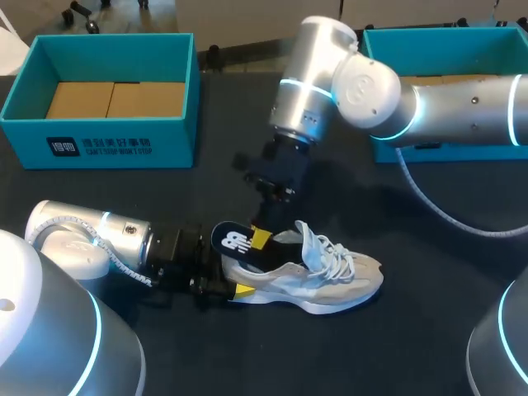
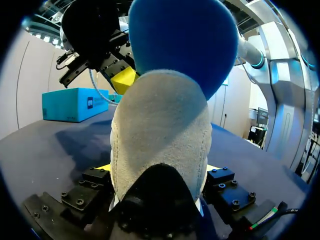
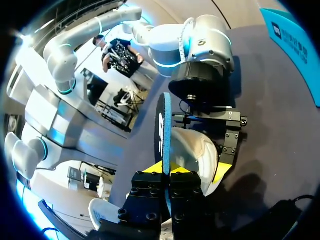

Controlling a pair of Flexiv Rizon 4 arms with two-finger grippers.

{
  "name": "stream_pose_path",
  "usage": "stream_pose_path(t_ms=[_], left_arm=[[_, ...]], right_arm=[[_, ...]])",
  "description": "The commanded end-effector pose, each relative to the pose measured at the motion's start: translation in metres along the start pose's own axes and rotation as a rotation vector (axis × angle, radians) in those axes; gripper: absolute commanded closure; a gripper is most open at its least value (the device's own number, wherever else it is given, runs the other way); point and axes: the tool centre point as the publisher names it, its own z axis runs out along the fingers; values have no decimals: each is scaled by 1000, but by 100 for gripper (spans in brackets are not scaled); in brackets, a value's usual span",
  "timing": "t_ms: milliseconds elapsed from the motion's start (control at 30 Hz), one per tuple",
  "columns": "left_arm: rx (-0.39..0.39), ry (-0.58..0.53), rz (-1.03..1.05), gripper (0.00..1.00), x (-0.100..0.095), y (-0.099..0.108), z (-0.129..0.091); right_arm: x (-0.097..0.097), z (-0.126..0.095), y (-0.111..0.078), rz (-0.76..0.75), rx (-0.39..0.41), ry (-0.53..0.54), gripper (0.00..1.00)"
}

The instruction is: Take the shoe out of the shoebox, open the shoe tongue, remove and reinsert the insole, then place the shoe into the shoebox

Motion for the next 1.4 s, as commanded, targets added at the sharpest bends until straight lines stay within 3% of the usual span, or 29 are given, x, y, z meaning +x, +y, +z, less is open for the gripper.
stream_pose_path(t_ms=[33, 100, 500, 800, 933, 1400], left_arm=[[-2, 1, -1, 100, -2, 2, 0], [-2, 1, -1, 100, -2, 2, 0], [-2, 1, -1, 100, -2, 2, 0], [-2, 1, -1, 100, -2, 2, 0], [-2, 1, -1, 100, -2, 2, 0], [-2, 1, -1, 100, -2, 2, 0]], right_arm=[[-4, 3, -2, -3, -10, 7, 89], [-4, 4, -4, -3, -16, 8, 81], [4, 11, -8, 7, -27, 17, 77], [3, 16, -7, 0, -39, 22, 80], [2, 16, -6, -3, -42, 19, 100], [8, -15, 12, -92, -87, -88, 100]])
